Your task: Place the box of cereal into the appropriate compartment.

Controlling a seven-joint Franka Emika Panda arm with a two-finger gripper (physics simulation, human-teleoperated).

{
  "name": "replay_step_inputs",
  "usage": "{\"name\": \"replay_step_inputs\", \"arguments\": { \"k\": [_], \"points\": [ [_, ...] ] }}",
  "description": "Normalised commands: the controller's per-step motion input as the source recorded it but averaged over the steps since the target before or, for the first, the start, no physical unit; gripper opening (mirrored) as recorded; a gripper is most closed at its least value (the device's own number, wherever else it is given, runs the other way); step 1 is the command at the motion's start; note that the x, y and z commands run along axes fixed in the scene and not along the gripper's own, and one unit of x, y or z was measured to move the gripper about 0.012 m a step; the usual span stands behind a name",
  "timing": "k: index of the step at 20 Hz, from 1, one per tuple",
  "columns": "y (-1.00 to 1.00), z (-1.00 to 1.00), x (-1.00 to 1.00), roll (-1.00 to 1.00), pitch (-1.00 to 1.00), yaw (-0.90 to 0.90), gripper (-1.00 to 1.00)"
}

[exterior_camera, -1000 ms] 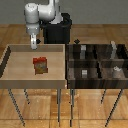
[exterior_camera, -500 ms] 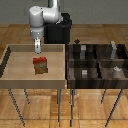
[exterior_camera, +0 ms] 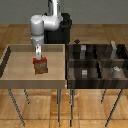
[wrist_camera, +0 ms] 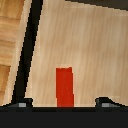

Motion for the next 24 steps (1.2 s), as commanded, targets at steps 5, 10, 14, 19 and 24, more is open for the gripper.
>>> {"name": "replay_step_inputs", "arguments": {
  "k": [5,10,14,19,24],
  "points": [
    [0.00,-1.00,0.00,0.00,0.00,0.00,1.00],
    [0.00,-1.00,0.00,0.00,0.00,0.00,1.00],
    [0.00,-0.25,0.00,0.00,0.00,0.00,-1.00],
    [0.00,0.00,0.00,0.00,0.00,0.00,-1.00],
    [0.00,0.00,0.00,0.00,0.00,0.00,-1.00]
  ]
}}
